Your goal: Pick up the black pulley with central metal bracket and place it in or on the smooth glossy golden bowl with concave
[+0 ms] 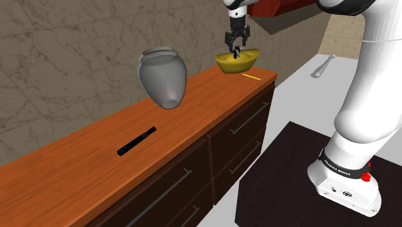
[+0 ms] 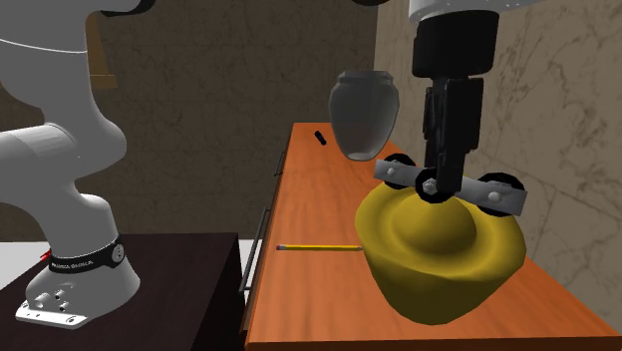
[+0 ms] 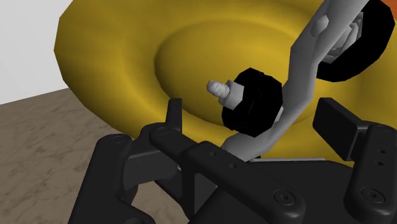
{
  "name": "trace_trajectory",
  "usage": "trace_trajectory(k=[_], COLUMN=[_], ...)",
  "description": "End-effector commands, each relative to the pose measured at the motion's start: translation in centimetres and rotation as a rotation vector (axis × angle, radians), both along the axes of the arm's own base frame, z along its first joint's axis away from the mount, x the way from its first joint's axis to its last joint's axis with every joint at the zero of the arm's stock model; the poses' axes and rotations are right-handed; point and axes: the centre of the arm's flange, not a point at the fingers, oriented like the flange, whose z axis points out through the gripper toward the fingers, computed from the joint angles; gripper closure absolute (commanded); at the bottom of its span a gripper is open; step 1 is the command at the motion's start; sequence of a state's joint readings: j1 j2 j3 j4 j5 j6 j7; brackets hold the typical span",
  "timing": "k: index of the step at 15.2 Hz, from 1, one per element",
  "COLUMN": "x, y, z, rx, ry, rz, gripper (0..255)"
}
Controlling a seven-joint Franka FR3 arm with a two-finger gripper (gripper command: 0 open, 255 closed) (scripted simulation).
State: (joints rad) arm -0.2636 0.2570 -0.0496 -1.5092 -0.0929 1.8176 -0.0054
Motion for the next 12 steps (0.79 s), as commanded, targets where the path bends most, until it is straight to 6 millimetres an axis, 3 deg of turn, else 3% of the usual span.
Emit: trace_trajectory(k=[1, 5, 12], x=[0.0, -0.1, -0.1], y=[0.0, 0.6, 0.6], z=[0.0, 5.0, 5.0], rx=[0.000, 0.000, 0.000], ry=[0.000, 0.000, 0.000], rz=[0.000, 0.000, 0.000], gripper=[0, 0, 0])
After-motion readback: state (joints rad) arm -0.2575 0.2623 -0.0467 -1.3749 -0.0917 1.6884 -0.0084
